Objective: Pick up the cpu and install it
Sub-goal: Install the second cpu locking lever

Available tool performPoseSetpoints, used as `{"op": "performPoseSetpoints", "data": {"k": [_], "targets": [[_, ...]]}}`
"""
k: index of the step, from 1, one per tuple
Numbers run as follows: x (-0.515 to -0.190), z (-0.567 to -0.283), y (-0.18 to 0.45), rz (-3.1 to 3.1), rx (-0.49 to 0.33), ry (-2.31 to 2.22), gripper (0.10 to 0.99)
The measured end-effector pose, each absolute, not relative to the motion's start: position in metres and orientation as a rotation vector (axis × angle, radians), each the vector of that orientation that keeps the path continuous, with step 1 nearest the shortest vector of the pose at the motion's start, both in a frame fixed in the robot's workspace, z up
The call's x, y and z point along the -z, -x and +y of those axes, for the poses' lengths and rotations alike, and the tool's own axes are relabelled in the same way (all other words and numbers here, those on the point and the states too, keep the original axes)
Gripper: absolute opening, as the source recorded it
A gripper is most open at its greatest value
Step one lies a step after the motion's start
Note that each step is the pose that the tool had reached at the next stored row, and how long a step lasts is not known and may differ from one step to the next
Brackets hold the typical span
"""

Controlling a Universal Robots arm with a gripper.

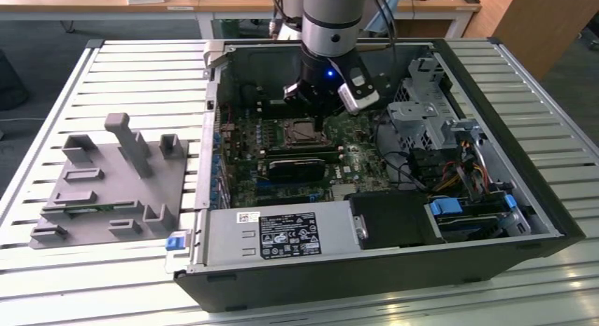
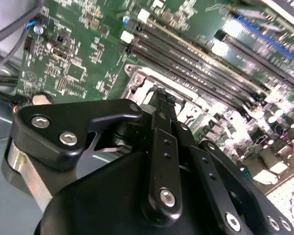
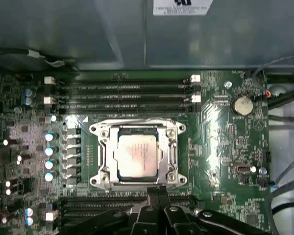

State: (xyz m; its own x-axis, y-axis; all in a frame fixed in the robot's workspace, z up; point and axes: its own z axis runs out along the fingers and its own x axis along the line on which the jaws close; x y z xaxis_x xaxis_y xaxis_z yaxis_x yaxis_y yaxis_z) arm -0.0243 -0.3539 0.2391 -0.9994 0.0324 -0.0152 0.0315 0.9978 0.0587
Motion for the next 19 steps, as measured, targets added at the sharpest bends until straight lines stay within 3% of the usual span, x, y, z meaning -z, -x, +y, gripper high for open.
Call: {"op": "performPoseSetpoints", "data": {"k": [19], "targets": [[-0.235,-0.37,0.048,3.124,-0.093,-0.05,0.106]]}}
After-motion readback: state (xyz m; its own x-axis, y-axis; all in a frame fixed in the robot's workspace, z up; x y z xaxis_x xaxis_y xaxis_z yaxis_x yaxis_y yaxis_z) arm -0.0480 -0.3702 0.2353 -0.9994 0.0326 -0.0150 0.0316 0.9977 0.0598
